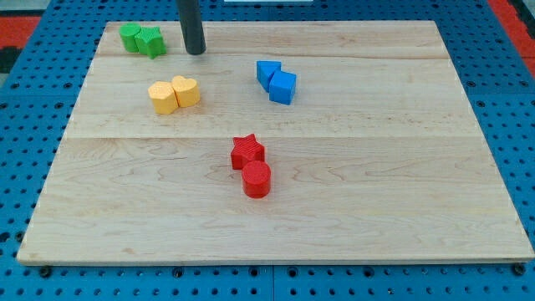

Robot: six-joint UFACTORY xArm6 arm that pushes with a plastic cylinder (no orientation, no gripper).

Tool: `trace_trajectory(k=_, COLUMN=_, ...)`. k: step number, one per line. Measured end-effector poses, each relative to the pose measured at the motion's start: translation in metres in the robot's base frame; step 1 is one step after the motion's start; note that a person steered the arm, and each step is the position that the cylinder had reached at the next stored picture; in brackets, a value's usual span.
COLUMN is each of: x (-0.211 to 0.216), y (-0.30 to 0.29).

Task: Slightly push the red blocks to the bottom center of the board

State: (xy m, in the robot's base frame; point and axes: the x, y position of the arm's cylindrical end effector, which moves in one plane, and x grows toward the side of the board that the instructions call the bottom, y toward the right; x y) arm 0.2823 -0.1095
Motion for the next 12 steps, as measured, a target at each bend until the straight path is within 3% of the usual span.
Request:
trace_trajectory(k=1, x=0.01, y=0.072)
trace_trajectory(k=3, x=0.08, y=0.105)
trace_trajectory(k=4, x=0.095, y=0.115)
trace_trajectory(k=6, x=0.073, y=0.067)
trace_trajectory(k=8, x=0.16, y=0.044)
trace_trajectory(k=10, x=0.183, y=0.077)
trace_trajectory(k=12, x=0.242, y=0.073)
